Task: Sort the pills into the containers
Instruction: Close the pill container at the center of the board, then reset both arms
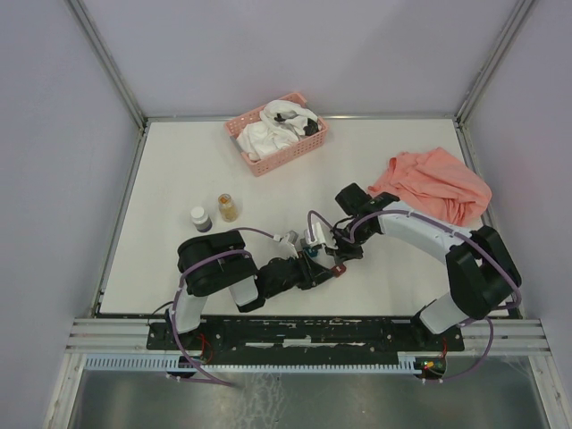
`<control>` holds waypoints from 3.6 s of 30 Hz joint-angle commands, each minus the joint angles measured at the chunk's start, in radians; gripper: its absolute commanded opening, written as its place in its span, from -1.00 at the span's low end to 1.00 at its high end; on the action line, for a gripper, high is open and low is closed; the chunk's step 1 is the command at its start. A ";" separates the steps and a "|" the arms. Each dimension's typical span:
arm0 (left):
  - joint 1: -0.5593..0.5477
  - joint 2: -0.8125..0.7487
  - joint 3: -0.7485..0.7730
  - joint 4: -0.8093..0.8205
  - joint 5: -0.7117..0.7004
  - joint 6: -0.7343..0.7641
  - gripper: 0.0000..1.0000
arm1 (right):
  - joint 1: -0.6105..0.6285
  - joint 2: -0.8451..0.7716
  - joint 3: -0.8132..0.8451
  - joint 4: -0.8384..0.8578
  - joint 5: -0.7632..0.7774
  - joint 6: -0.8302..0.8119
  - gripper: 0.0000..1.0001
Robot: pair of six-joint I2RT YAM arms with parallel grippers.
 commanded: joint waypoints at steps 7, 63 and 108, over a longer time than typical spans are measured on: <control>0.008 0.012 0.003 -0.015 0.007 -0.012 -0.33 | -0.006 -0.025 0.010 -0.022 -0.031 -0.035 -0.96; 0.026 -0.840 -0.249 -0.678 -0.286 0.245 -0.08 | 0.040 0.155 0.021 -0.025 0.111 -0.016 -0.94; 0.036 -1.128 -0.311 -0.847 -0.298 0.283 -0.05 | 0.041 -0.036 0.042 -0.110 -0.115 -0.113 -0.61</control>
